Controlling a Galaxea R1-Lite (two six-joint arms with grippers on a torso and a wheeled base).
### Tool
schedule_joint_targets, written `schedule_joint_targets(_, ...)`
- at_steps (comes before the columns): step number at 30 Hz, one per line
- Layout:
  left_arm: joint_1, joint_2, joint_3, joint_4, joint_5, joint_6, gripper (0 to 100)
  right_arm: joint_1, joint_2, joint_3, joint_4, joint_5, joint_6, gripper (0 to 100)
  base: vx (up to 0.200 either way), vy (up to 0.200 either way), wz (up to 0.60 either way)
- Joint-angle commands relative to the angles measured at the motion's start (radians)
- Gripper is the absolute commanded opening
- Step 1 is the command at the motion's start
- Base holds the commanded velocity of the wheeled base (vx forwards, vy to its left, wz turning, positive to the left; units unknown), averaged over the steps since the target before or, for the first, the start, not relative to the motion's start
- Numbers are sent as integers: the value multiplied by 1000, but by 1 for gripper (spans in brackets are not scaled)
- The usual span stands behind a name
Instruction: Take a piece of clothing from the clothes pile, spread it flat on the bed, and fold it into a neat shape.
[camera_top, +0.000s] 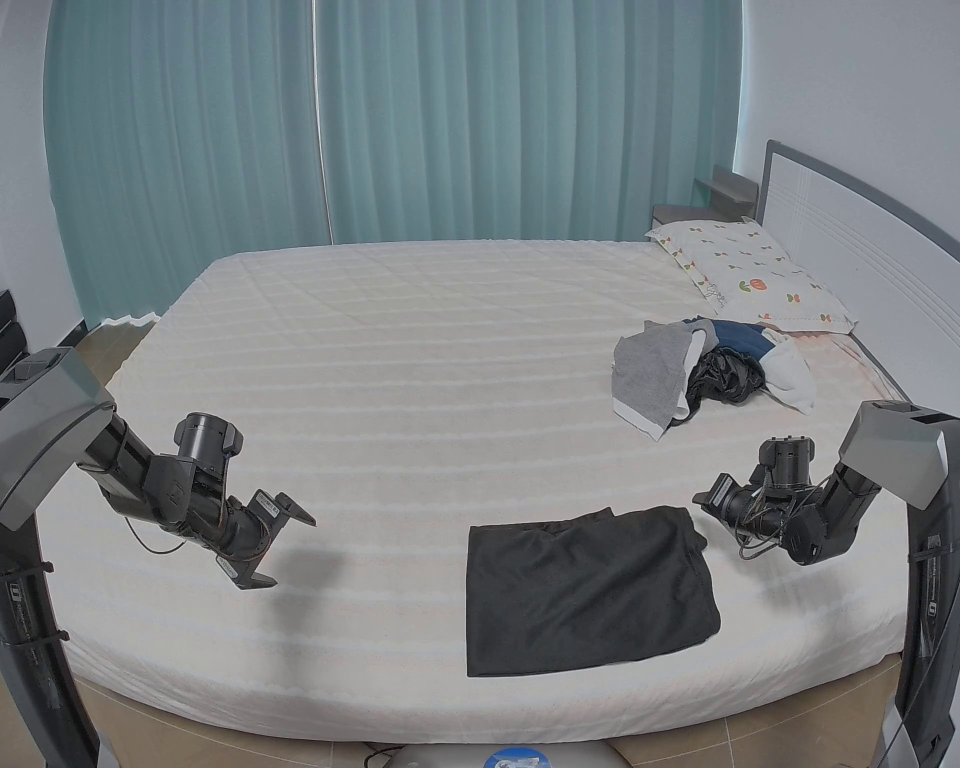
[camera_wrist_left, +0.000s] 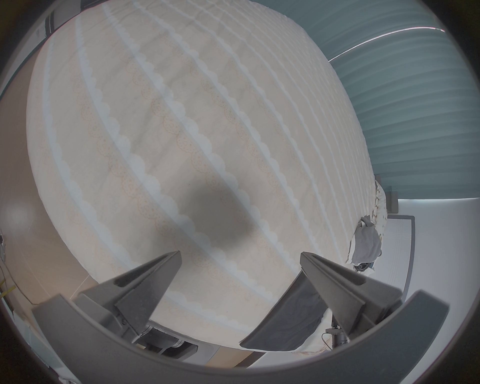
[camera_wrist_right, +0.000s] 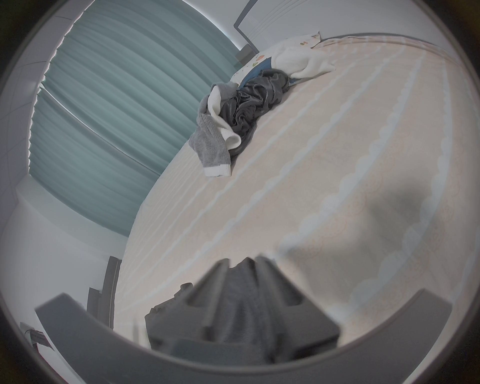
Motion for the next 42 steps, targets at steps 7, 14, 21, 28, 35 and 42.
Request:
schedule_joint_targets(7,0,1,0,-1,2,0,100,8,-80,34,-3,9,2,100,0,0,0)
schedule_joint_targets(14,-12,12,0,-1,34,0,100,40,-195,247,-15,32,-66,100,0,0,0)
schedule_joint_targets(21,-20,21,-8,1,54,-3,100,5,-190,468,-143,152,-151,100,-200,0,0)
schedule_joint_targets(28,-20,23,-8,-1,54,0,100,5,-126,502,-189,153,-207,100,-57,0,0)
schedule_joint_targets(35,-22,23,-8,-1,54,0,100,11,-91,488,-198,155,-236,100,0,0,0)
schedule_joint_targets(42,-22,23,-8,-1,54,-2,100,12,-68,457,-196,153,-234,0,0,0,0)
